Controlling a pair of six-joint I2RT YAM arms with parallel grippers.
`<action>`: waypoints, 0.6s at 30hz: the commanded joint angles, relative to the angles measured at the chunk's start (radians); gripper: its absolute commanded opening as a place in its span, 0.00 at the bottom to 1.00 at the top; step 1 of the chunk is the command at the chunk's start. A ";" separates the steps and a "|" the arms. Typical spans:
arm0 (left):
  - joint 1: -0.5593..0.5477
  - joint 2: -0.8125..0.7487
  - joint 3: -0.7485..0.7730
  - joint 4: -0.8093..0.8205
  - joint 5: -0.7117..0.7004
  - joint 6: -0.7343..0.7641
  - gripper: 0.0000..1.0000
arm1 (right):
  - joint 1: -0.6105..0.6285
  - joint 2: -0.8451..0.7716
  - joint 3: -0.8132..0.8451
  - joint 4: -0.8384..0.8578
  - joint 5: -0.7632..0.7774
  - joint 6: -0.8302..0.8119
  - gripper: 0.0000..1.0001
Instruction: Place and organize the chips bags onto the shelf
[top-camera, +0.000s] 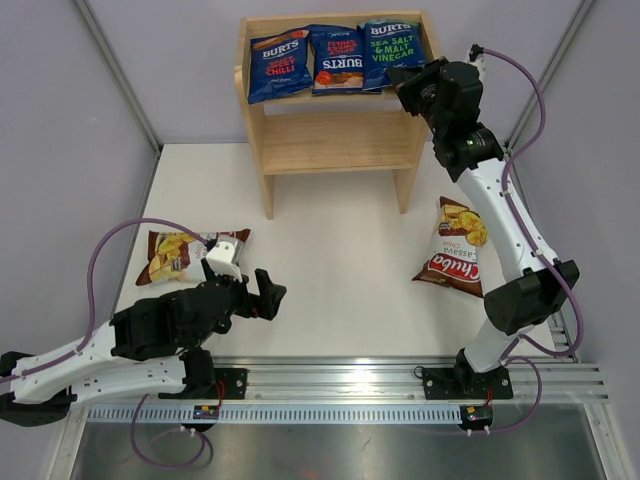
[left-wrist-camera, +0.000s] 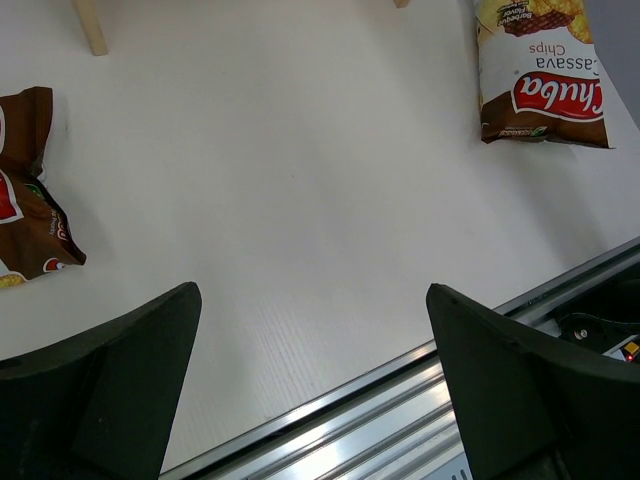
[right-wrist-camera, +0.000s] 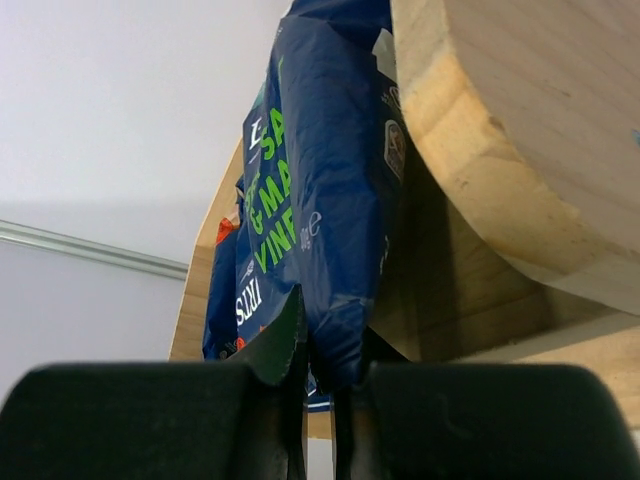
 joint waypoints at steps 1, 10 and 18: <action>0.002 0.001 0.000 0.043 0.019 -0.007 0.99 | 0.010 -0.002 0.074 -0.110 0.067 0.018 0.00; 0.002 0.004 0.000 0.059 0.036 -0.010 0.99 | 0.018 -0.082 0.002 -0.072 0.113 0.010 0.00; 0.001 -0.008 -0.001 0.060 0.037 -0.013 0.99 | 0.019 0.037 0.134 -0.163 0.052 0.038 0.00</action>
